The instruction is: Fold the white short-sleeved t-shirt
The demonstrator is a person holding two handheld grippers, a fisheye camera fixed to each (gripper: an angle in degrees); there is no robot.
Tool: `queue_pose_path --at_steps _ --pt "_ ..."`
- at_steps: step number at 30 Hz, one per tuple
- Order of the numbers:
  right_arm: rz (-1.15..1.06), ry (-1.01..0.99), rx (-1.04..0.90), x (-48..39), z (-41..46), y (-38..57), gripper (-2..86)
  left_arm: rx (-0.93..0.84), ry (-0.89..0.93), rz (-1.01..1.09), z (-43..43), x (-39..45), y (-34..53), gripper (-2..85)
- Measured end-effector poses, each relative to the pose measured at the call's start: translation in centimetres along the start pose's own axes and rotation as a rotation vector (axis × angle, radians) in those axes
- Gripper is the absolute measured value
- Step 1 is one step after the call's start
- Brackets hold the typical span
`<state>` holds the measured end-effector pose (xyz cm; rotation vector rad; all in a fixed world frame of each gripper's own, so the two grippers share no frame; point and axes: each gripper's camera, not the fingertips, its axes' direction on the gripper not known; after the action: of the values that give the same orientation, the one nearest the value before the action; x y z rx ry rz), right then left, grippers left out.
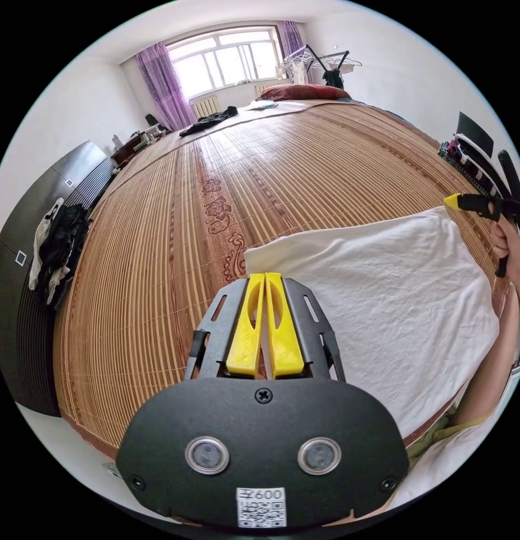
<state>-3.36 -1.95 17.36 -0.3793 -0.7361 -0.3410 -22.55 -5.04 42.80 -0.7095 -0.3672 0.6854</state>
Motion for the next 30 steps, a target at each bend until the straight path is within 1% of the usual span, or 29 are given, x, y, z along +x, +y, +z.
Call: queue_pose_path --at_steps 1,3,4,5,7,8,9,12,16,18,20,23,26,30 --pt "-0.041 -0.058 -0.028 -1.8 0.7 1.1 -0.9 0.000 -0.012 0.006 -0.1 0.2 0.0 0.5" --pt "-0.117 -0.121 -0.128 -5.0 3.3 3.1 -0.9 0.001 -0.053 0.027 -0.5 1.1 -0.2 0.4" --pt "-0.147 -0.184 -0.193 -6.9 5.5 4.6 -0.9 0.003 -0.062 0.032 -0.7 1.2 -0.3 0.4" --pt "-0.148 -0.267 -0.253 -8.2 7.8 5.8 -0.9 0.003 -0.062 0.031 -0.8 1.3 -0.3 0.5" --pt "-0.135 -0.348 -0.355 -9.3 11.3 7.2 -0.9 0.006 -0.064 0.032 -1.1 1.4 -0.3 0.5" --pt "-0.134 -0.343 -0.412 -9.5 13.3 8.0 -0.9 0.008 -0.065 0.033 -1.3 1.5 -0.3 0.6" --pt "-0.137 -0.329 -0.427 -9.4 13.9 8.4 -0.9 0.009 -0.066 0.036 -1.5 1.5 -0.3 0.8" --pt "-0.136 -0.244 -0.397 -7.3 13.8 9.8 -0.9 0.009 -0.048 0.031 -1.8 1.3 -0.4 1.1" --pt "-0.100 -0.115 -0.392 -1.5 10.8 11.3 -0.9 0.017 0.016 0.001 -2.3 0.4 -0.3 0.4" --pt "-0.041 -0.128 -0.411 1.4 9.3 12.0 -0.9 0.017 0.016 0.002 -2.5 0.5 -0.3 0.3" --pt "0.040 -0.150 -0.363 4.7 6.7 13.1 -0.9 0.018 -0.007 0.015 -2.8 1.1 -0.3 0.3" --pt "0.083 -0.132 -0.302 7.6 3.8 14.9 -0.9 0.022 -0.058 0.043 -3.3 2.4 -0.3 0.2" --pt "0.144 -0.156 -0.237 10.0 1.5 17.2 -0.9 0.023 -0.066 0.050 -3.7 2.9 -0.2 0.1" --pt "0.179 -0.114 -0.178 11.3 0.0 20.5 -0.9 0.021 -0.040 0.038 -4.2 2.9 -0.2 0.0"
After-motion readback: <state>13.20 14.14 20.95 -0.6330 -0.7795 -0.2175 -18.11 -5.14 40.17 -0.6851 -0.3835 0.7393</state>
